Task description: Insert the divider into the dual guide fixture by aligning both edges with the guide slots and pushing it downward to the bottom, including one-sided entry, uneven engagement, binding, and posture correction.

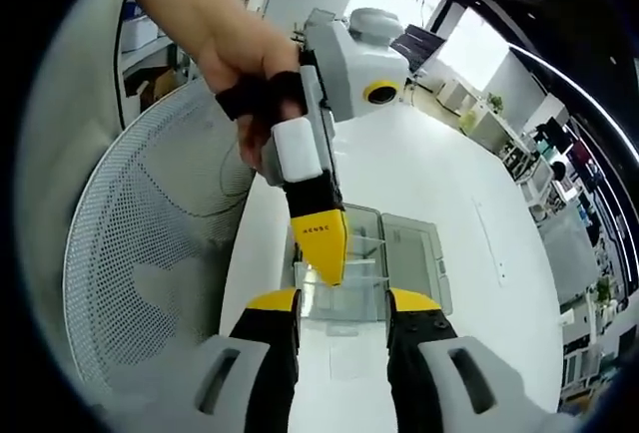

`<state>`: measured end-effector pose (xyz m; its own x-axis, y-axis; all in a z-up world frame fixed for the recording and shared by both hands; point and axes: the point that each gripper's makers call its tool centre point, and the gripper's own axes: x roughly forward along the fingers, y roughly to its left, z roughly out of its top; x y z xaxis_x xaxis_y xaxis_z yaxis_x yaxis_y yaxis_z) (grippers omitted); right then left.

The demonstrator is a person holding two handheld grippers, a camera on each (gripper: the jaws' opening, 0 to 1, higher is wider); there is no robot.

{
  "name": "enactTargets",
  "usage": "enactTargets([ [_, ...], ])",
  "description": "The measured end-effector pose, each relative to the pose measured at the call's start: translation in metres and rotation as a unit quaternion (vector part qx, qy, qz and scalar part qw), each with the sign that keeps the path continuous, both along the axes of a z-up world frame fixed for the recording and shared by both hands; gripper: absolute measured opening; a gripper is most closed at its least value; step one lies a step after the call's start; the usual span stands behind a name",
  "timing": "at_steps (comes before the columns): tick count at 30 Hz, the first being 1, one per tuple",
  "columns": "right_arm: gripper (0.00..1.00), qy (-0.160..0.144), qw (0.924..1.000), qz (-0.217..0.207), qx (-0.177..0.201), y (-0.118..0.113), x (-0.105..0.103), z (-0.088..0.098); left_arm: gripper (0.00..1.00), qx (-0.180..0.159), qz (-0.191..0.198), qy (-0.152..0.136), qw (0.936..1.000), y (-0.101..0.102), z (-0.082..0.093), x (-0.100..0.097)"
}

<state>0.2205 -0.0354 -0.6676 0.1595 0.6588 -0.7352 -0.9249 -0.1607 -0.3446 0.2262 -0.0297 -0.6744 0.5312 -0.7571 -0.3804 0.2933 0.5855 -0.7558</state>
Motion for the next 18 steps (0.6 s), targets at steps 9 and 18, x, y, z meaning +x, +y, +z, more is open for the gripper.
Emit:
enactTargets([
  [9, 0.26, 0.022, 0.9997, -0.006, 0.006, -0.003, 0.007, 0.004, 0.00, 0.018, -0.021, -0.037, 0.9989, 0.003, -0.001, 0.000],
  [18, 0.24, 0.055, 0.9985, 0.000, -0.002, -0.005, 0.011, 0.002, 0.00, 0.034, -0.050, -0.075, 0.9953, 0.004, 0.001, -0.001],
])
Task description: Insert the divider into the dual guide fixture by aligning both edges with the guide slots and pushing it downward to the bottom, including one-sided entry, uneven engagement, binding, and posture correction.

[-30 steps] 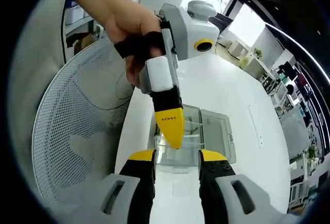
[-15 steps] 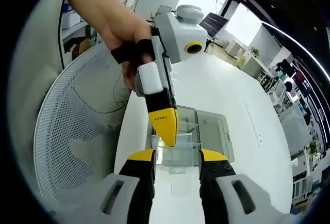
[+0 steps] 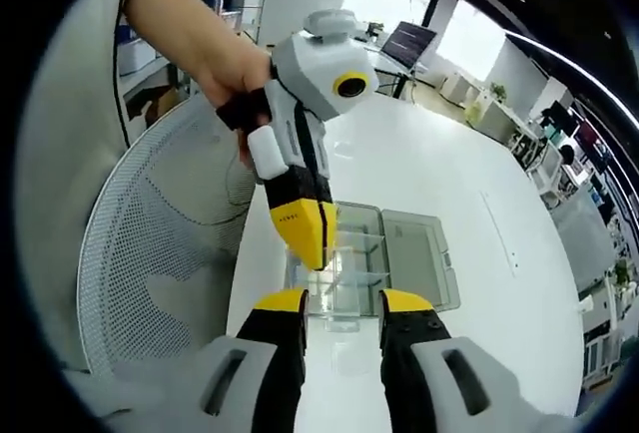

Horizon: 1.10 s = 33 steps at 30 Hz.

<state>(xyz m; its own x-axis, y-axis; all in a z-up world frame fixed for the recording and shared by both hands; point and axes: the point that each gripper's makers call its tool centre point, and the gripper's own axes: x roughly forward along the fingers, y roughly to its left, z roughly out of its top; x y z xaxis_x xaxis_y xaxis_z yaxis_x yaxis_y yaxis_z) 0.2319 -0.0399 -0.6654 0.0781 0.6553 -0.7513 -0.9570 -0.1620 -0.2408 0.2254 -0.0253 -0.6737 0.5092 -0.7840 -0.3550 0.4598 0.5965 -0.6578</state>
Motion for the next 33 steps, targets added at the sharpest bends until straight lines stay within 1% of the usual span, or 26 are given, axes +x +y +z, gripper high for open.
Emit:
enactTargets([
  [1, 0.23, 0.004, 1.0000, 0.003, -0.001, 0.000, -0.001, 0.000, 0.00, 0.002, -0.003, -0.003, 1.0000, 0.000, 0.000, -0.001],
  [2, 0.23, 0.009, 0.9999, 0.005, -0.002, 0.000, -0.001, 0.000, 0.00, 0.005, -0.010, -0.014, 0.9998, 0.000, 0.001, -0.001],
  [5, 0.21, 0.020, 0.9997, 0.012, -0.006, 0.000, -0.003, -0.001, 0.00, 0.012, -0.018, -0.025, 0.9995, 0.000, 0.001, -0.003],
  [11, 0.16, 0.041, 0.9988, 0.023, -0.010, 0.000, -0.005, 0.001, 0.00, 0.031, -0.044, -0.063, 0.9966, -0.002, 0.003, -0.009],
  [16, 0.12, 0.075, 0.9966, 0.035, -0.005, 0.002, -0.013, 0.005, 0.00, 0.045, -0.060, -0.084, 0.9937, -0.003, 0.004, -0.013],
  [17, 0.11, 0.089, 0.9952, 0.041, -0.007, 0.003, -0.017, 0.005, 0.00, 0.048, -0.064, -0.088, 0.9929, -0.003, 0.004, -0.014],
  [18, 0.11, 0.087, 0.9953, 0.040, -0.008, 0.003, -0.017, 0.005, 0.00, 0.051, -0.068, -0.092, 0.9921, -0.004, 0.004, -0.015],
  [19, 0.10, 0.091, 0.9948, 0.044, -0.011, 0.003, -0.019, 0.004, 0.00, 0.057, -0.075, -0.101, 0.9904, -0.005, 0.004, -0.016],
  [21, 0.09, 0.101, 0.9937, 0.048, -0.012, 0.003, -0.021, 0.004, 0.00, 0.061, -0.080, -0.106, 0.9892, -0.006, 0.005, -0.017],
  [22, 0.09, 0.105, 0.9933, 0.048, -0.012, 0.004, -0.022, 0.004, 0.00, 0.065, -0.085, -0.113, 0.9878, -0.007, 0.006, -0.018],
  [27, 0.07, 0.122, 0.9910, 0.052, -0.016, 0.003, -0.025, 0.003, 0.00, 0.073, -0.095, -0.127, 0.9847, -0.009, 0.007, -0.019],
  [33, 0.04, 0.127, 0.9901, 0.056, -0.021, 0.002, -0.026, 0.003, 0.00, 0.081, -0.107, -0.141, 0.9809, -0.011, 0.008, -0.021],
])
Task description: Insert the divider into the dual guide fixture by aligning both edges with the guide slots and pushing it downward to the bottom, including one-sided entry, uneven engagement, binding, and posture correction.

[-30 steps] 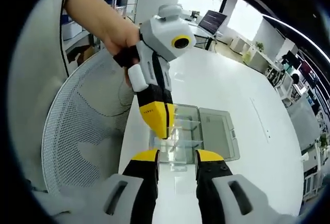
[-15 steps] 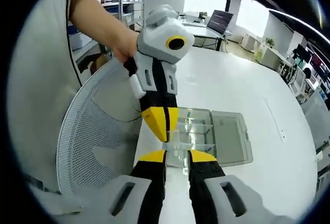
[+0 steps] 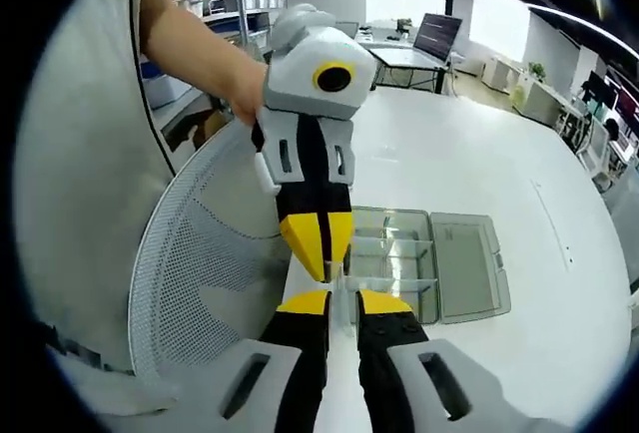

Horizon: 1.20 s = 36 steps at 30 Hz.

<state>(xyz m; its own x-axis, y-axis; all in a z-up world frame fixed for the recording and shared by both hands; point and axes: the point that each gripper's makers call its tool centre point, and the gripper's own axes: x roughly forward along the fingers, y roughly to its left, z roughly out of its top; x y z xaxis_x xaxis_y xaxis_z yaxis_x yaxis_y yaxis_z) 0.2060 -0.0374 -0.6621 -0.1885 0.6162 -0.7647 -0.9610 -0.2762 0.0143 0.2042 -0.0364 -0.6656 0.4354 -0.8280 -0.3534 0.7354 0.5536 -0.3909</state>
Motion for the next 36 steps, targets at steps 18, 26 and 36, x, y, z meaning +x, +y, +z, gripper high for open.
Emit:
enactTargets([
  [18, 0.00, 0.035, 0.9986, 0.026, -0.031, -0.005, -0.010, -0.006, 0.00, 0.030, -0.030, -0.037, 0.9984, -0.005, 0.000, -0.007],
  [26, 0.00, 0.051, 0.9967, 0.037, -0.051, -0.008, -0.016, -0.012, 0.00, 0.057, -0.053, -0.062, 0.9950, -0.007, -0.002, -0.010],
  [36, 0.00, 0.060, 0.9948, 0.044, -0.069, -0.006, -0.019, -0.017, 0.00, 0.077, -0.068, -0.088, 0.9908, -0.010, -0.002, -0.014],
])
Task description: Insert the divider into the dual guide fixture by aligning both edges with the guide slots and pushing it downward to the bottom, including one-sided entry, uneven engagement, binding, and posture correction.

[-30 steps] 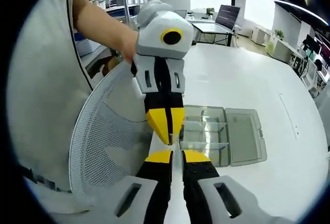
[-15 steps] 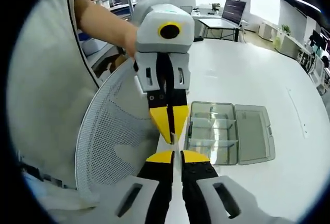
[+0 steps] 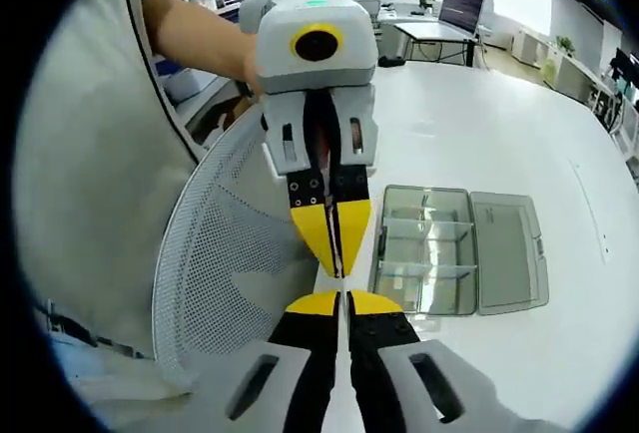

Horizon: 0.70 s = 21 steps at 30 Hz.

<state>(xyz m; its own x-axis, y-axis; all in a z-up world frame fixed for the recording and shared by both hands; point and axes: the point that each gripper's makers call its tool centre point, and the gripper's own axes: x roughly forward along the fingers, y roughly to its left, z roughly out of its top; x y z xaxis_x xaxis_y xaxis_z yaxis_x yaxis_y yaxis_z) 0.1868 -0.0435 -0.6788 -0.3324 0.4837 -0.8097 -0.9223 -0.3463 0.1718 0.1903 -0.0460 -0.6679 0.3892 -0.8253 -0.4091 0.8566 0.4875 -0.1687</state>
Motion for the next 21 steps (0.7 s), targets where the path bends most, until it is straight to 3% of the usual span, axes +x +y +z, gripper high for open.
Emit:
enactTargets([
  [12, 0.00, -0.010, 0.9997, 0.021, -0.004, 0.0040, -0.0013, -0.0043, 0.00, 0.008, -0.001, -0.017, 0.9998, 0.0006, 0.0012, 0.0015],
  [21, 0.00, -0.001, 0.9999, -0.002, -0.012, 0.0053, 0.0023, -0.0038, 0.00, -0.007, 0.005, -0.011, 0.9999, 0.0046, 0.0000, 0.0076],
])
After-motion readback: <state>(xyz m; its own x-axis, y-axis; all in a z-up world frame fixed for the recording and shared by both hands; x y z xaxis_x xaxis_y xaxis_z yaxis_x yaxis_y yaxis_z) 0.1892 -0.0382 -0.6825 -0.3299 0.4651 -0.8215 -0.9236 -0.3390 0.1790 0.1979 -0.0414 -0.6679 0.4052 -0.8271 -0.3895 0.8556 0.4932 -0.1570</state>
